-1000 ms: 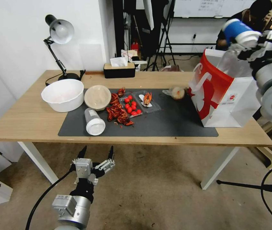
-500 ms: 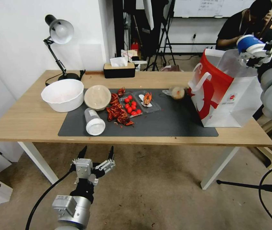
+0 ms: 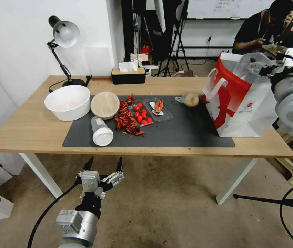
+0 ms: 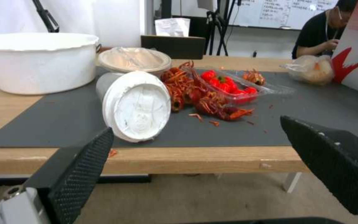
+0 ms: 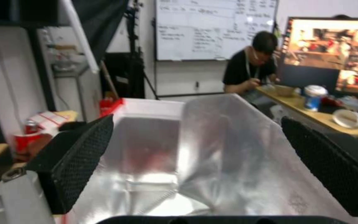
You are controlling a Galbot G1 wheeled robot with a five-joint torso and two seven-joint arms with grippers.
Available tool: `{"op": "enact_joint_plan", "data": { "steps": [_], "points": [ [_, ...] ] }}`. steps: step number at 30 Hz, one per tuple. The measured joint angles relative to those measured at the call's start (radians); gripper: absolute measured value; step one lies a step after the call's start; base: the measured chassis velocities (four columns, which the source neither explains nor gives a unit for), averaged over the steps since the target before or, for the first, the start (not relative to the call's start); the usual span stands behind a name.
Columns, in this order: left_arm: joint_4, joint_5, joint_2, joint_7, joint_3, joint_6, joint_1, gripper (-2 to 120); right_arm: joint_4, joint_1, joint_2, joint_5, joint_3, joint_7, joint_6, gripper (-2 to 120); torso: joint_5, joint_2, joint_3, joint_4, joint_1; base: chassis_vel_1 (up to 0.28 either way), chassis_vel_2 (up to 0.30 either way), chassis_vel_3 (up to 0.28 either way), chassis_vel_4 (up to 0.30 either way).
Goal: Pick up the trash from the table and place it into the takeout bag.
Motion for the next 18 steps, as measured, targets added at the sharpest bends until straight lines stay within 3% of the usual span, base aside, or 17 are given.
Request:
{"op": "enact_joint_plan", "data": {
  "steps": [12, 18],
  "points": [
    [0.006, -0.002, 0.000, 0.000, -0.001, -0.002, -0.005, 100, 0.073, -0.087, 0.003, 0.002, 0.005, -0.153, 0.131, 100, -0.0001, 0.000, 0.000, -0.0001, 0.000, 0.000, 0.000, 0.000, 0.000],
    [0.006, -0.004, 0.000, 0.000, 0.000, -0.004, -0.007, 100, 0.112, -0.243, 0.011, -0.046, 0.006, -0.375, 0.326, 100, 0.0001, 0.000, 0.000, -0.0001, 0.000, 0.000, 0.000, 0.000, 0.000]
  ]
}}
